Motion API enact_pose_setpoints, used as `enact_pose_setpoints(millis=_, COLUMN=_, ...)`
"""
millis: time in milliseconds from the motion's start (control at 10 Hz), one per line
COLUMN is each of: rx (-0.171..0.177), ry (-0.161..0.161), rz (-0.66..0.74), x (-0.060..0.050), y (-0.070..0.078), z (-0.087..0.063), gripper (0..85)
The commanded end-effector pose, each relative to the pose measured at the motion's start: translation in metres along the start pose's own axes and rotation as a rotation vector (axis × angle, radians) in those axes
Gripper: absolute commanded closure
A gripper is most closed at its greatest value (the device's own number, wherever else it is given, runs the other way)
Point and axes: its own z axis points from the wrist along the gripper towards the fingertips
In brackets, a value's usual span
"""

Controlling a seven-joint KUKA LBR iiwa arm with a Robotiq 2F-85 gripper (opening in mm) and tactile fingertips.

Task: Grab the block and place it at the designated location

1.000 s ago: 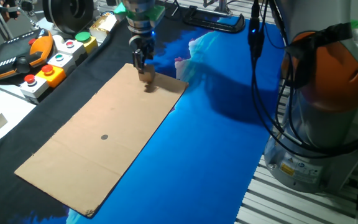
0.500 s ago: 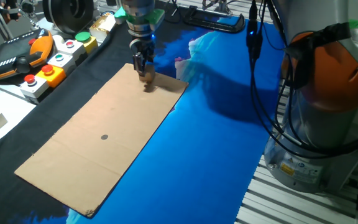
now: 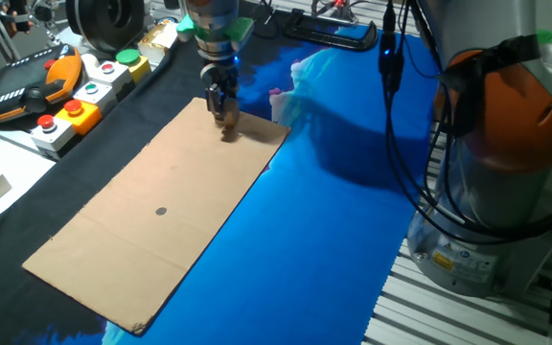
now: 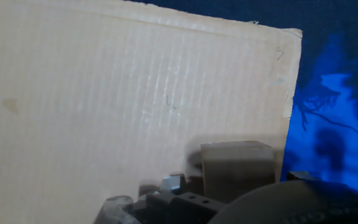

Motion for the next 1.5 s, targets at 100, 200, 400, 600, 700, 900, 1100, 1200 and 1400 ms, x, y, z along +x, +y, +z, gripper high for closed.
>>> enact_pose_setpoints(millis=100, rx=0.003, ry=0.001, rz=-0.007, x=0.000, y=0.000, z=0.000, gripper=7.0)
enact_pose_setpoints(millis=200, rx=0.007, ry=0.003, rz=-0.014, x=0.000, y=0.000, z=0.001, gripper=9.3)
enact_pose_setpoints(millis=400, rx=0.004, ry=0.015, rz=-0.029, x=0.000, y=-0.001, z=0.000, gripper=23.0)
enact_pose_setpoints(millis=600, rx=-0.006, ry=0.022, rz=-0.038, x=-0.001, y=-0.002, z=-0.002, gripper=46.0)
enact_pose_setpoints(millis=700, rx=-0.008, ry=0.027, rz=-0.038, x=-0.002, y=-0.003, z=-0.004, gripper=60.0)
enact_pose_setpoints(millis=900, rx=-0.009, ry=0.031, rz=-0.036, x=-0.003, y=-0.002, z=-0.010, gripper=84.3)
enact_pose_setpoints(millis=1100, rx=0.005, ry=0.034, rz=-0.001, x=-0.005, y=0.005, z=-0.023, gripper=84.3)
enact_pose_setpoints(millis=1200, rx=0.012, ry=0.035, rz=0.020, x=-0.006, y=0.012, z=-0.030, gripper=84.3)
enact_pose_setpoints(millis=1400, rx=0.015, ry=0.036, rz=0.066, x=-0.004, y=0.028, z=-0.040, gripper=84.3)
